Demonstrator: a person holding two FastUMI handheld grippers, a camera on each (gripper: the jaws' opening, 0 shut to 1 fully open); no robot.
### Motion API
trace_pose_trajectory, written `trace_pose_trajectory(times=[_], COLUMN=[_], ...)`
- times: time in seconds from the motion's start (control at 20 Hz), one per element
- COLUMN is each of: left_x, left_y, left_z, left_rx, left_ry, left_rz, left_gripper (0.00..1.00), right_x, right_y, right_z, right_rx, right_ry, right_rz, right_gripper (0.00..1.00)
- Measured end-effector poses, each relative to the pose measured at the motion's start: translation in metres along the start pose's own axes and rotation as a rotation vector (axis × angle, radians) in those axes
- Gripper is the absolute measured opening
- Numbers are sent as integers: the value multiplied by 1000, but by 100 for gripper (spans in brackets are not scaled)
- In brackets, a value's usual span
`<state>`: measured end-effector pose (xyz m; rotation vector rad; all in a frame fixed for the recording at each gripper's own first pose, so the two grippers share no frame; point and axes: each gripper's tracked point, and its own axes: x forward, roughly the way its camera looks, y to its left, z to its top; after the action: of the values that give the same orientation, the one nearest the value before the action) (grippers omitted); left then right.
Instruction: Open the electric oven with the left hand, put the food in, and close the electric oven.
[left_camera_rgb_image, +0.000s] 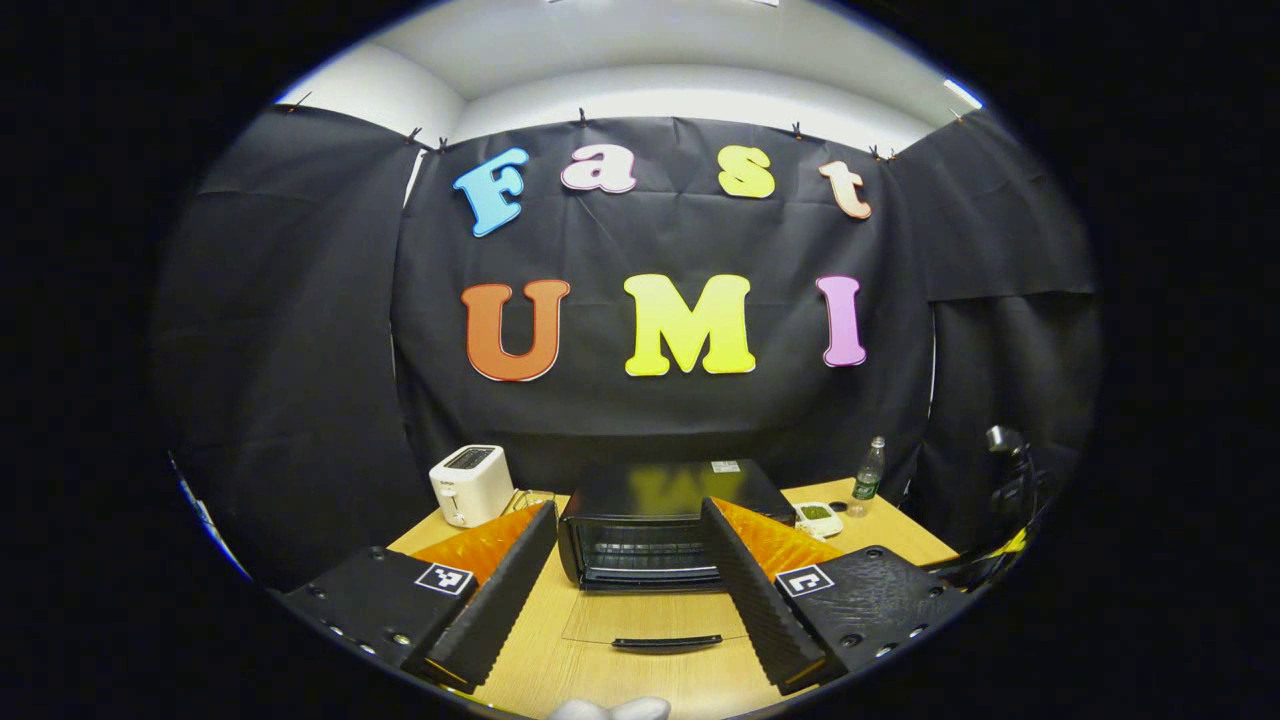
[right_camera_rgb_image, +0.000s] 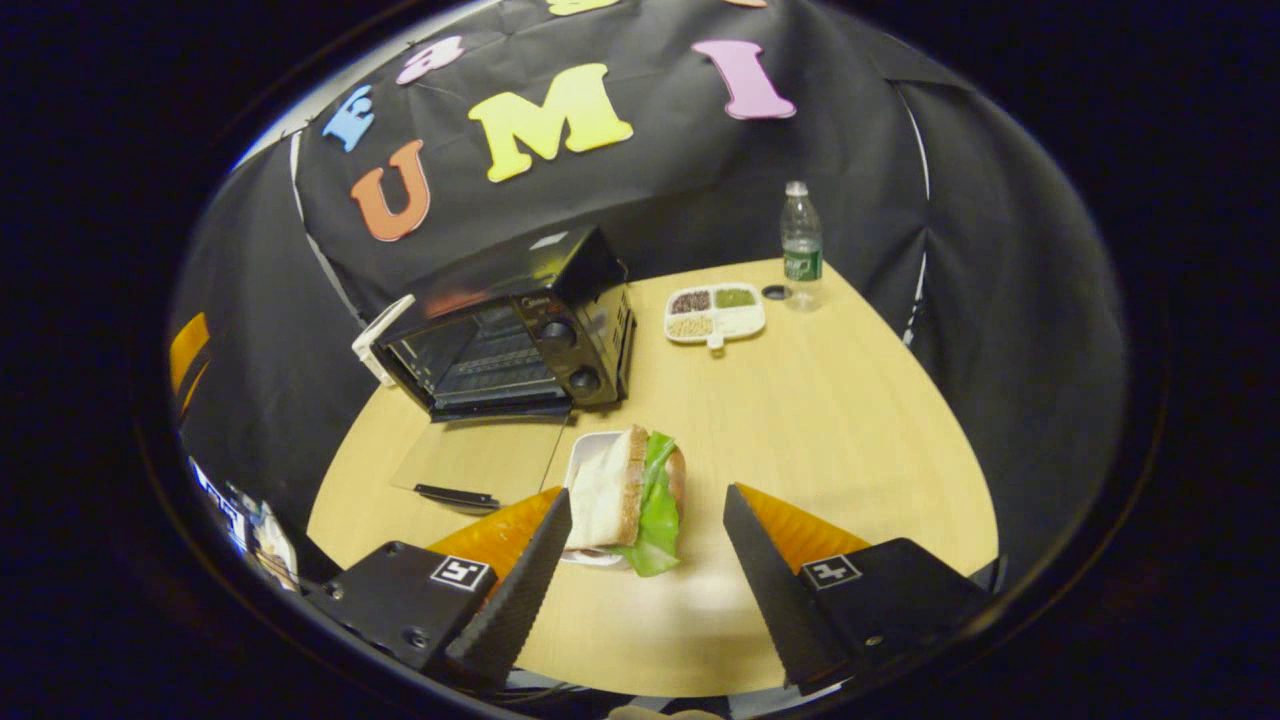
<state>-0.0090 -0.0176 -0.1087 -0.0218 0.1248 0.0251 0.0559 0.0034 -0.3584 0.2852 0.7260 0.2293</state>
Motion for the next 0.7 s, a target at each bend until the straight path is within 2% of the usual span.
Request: trace_pose_trajectory(times=[0.2, 0.4, 0.45, 0.5, 0.55, 0.6, 0.7], left_x=[2, 5, 6, 7, 8, 10, 13], left_y=[-2, -7, -9, -9, -9, -10, -11], left_z=[4, 6, 7, 7, 6, 5, 2], left_rx=[22, 49, 50, 47, 43, 38, 31], left_ry=[-16, -17, -18, -15, -9, -4, 10], left_rz=[15, 21, 22, 25, 30, 36, 46], left_gripper=[94, 94, 94, 94, 94, 94, 94], right_x=[32, 53, 55, 59, 61, 63, 69], right_y=[-3, 0, 3, 7, 9, 10, 4], right_z=[-4, -11, -14, -18, -18, -19, -19], right_rx=[89, 116, 128, 141, 147, 143, 147], right_ry=[68, 146, 179, 209, 230, 247, 265], right_rz=[44, 92, 116, 139, 160, 168, 162], right_gripper=[94, 89, 89, 96, 95, 86, 78])
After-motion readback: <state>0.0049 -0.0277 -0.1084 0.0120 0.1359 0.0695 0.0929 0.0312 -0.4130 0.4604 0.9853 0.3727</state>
